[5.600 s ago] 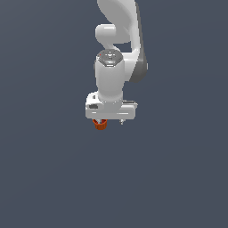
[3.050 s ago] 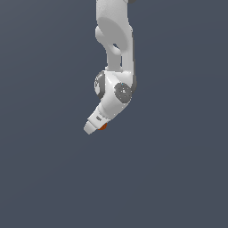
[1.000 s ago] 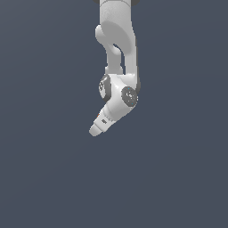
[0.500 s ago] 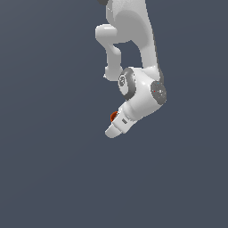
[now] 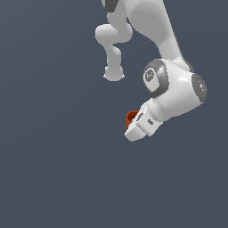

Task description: Pick up the object and move it to a goal position.

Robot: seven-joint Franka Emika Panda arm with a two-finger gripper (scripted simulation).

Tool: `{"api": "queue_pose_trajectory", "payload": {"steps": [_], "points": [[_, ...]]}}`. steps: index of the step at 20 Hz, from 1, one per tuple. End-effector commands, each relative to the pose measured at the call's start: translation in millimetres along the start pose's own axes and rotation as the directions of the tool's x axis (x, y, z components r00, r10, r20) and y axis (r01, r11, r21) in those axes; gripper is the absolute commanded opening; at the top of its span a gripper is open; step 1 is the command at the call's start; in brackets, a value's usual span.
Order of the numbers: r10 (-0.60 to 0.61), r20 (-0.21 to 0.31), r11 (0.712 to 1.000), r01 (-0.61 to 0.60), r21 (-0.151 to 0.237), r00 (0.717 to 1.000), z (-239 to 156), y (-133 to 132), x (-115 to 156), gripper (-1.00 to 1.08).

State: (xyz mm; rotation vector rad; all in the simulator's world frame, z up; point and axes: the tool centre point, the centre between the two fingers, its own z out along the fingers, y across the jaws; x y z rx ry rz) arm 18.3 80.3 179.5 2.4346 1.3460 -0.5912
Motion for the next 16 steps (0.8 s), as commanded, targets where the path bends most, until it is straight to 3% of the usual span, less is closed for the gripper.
{"api": "queue_pose_trajectory", "payload": {"steps": [1,16], "points": [[0.002,0.000,1.000,-0.002,0.000,1.000,-15,-1,8,-1.00],[0.003,0.002,1.000,-0.003,-0.002,1.000,-45,-1,28,-1.00]]}}
